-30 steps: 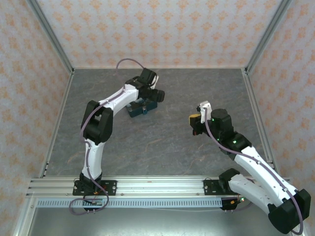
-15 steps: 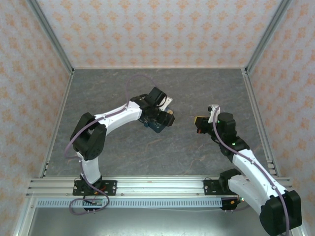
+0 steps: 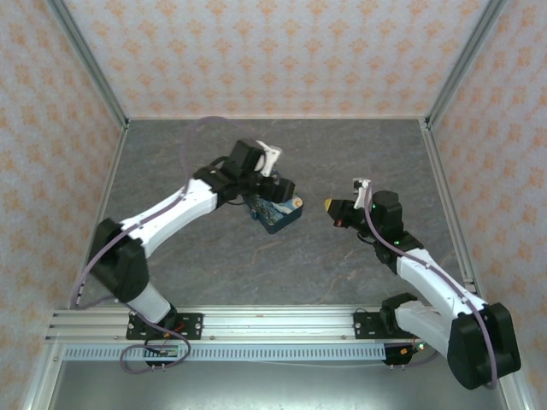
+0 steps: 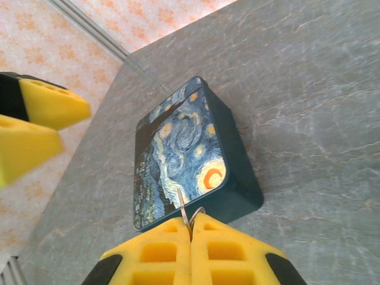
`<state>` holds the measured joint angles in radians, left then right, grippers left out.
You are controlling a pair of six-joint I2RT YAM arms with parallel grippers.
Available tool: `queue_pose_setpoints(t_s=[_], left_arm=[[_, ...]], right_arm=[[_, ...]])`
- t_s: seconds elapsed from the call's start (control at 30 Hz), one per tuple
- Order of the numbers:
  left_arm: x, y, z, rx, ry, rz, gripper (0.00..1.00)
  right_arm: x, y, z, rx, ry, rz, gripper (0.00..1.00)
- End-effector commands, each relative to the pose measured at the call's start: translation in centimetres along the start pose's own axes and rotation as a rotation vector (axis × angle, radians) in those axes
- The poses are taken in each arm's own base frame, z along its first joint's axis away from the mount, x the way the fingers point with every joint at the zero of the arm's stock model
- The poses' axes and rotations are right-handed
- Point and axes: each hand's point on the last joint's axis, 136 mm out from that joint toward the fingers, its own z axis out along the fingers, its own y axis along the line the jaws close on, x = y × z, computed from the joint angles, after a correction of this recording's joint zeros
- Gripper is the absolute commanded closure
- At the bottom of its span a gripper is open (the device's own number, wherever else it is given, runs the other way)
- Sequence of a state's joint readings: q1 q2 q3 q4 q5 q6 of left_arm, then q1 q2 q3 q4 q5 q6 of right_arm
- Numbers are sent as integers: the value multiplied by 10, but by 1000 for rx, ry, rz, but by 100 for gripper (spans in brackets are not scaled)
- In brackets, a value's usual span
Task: Unlock the padlock with the key
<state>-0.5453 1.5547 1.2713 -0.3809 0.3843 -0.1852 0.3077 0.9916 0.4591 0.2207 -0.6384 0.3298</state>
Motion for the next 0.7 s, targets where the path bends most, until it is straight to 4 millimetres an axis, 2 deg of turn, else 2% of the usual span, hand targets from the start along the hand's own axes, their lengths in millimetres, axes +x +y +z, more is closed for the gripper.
queue_pose_setpoints(t_s=[0.0, 0.17, 0.4, 0.53, 0.67], left_arm=[[12, 39, -16, -38, -46, -150, 15], [49, 74, -35, -54, -79, -258, 12], [75, 106, -42, -44, -168, -392, 7], [84, 111, -38, -54, -158, -399, 7], [92, 114, -33, -55, -152, -395, 7]], right_arm=[[1, 23, 10, -97, 18, -10, 100], [2, 38, 36, -144, 17, 28, 100], [3, 57, 82, -203, 48, 71, 100], [8, 50, 106, -173, 82, 101, 100], [16, 39, 121, -128, 122, 126, 100]])
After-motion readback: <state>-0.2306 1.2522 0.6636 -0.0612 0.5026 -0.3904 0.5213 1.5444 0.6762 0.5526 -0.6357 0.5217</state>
